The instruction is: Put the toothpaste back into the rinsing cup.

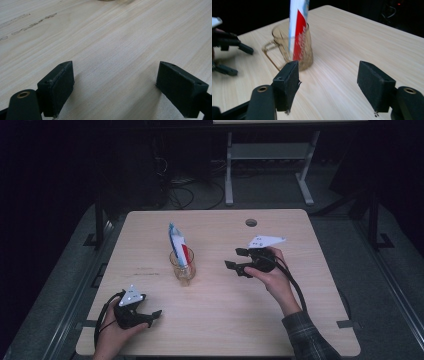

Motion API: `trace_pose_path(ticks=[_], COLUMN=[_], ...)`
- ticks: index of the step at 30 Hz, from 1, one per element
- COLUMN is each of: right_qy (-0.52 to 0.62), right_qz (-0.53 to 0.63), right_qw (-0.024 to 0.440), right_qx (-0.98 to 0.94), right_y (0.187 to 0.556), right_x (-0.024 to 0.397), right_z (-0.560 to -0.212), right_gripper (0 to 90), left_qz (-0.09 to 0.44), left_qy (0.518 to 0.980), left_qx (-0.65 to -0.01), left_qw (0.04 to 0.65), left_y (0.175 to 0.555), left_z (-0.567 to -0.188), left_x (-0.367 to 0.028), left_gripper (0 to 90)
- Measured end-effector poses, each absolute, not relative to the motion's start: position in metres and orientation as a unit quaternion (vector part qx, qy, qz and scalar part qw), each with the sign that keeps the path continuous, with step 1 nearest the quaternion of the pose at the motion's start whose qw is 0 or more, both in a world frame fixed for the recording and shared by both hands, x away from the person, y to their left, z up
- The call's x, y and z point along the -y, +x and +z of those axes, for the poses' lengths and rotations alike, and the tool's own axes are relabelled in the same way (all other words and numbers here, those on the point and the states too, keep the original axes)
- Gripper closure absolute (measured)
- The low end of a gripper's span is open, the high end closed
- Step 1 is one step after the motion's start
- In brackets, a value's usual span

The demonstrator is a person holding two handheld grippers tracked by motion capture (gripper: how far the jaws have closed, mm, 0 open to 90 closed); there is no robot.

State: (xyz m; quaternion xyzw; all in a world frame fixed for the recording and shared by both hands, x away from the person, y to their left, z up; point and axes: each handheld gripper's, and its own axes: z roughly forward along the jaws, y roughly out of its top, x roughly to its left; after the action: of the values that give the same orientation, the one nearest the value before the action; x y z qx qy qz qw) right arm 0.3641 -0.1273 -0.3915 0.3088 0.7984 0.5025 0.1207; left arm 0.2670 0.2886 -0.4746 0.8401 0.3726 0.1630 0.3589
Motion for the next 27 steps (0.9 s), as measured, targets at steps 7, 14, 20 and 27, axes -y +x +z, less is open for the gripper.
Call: trace_pose_path(ticks=[7, 14, 20, 27], right_qy=[0.323, 0.341, 0.354, 0.376], right_qz=[0.495, 0.483, 0.473, 0.444], right_qw=[0.124, 0.130, 0.133, 0.144], right_qx=[-0.797, -0.796, -0.796, -0.801], right_y=[0.349, 0.331, 0.315, 0.292], right_x=[0.148, 0.169, 0.186, 0.211], right_z=[-0.404, -0.415, -0.425, -0.439], right_gripper=[32.7, 31.3, 29.3, 26.4], left_qz=[0.163, 0.162, 0.162, 0.163], left_qy=[0.840, 0.840, 0.840, 0.839], left_qx=[-0.373, -0.373, -0.373, -0.373], left_qw=[0.359, 0.359, 0.359, 0.360], left_y=[0.267, 0.267, 0.267, 0.267], left_z=[-0.475, -0.475, -0.475, -0.475], left_x=[-0.289, -0.288, -0.288, -0.288], left_gripper=[13.7, 13.7, 13.7, 13.7])
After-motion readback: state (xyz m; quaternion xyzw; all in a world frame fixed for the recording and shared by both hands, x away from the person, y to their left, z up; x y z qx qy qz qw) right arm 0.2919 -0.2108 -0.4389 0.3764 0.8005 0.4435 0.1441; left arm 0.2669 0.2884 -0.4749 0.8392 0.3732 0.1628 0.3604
